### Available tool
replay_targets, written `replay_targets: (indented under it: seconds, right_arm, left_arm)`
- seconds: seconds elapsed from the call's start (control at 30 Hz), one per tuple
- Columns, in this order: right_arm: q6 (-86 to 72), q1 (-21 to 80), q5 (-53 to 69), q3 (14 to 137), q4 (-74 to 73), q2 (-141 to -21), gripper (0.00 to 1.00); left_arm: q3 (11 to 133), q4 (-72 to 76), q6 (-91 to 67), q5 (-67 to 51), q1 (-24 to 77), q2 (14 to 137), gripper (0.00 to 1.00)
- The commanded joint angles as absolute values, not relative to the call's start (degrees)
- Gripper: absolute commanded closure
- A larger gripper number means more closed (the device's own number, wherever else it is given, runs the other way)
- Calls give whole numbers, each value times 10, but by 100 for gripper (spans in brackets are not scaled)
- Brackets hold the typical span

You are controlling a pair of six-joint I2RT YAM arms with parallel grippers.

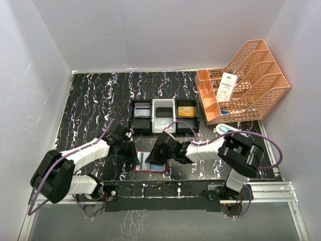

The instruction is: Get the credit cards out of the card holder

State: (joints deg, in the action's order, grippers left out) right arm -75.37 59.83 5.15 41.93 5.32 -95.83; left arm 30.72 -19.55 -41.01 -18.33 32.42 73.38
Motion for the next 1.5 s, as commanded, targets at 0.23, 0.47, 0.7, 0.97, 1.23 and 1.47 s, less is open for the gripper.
replay_targets:
  seconds: [0.23,0.47,0.7,0.97,1.23,1.47]
  right_arm:
    - [-775,588,95,343,217,-937,83]
    - [-797,576,130,312,290,-951,84]
    - [-811,567,159,296,349,-949,98]
    - [-803,553,178,284,344,-945,100]
    - [-786,542,187,268,304,-920,100]
    - [-775,534,193,259,284,-905,100]
  left_arm:
    - [292,-212,-427,-154,332,735,95]
    - [293,-226,-432,-137,333,729,96]
    - [297,-225,-429,-140,333,741,97]
    - [300,-235,-425,-132,332,740,98]
    - [296,-235,-424,-127,333,736,99]
    - [298,-236,-424,-126,332,728,99]
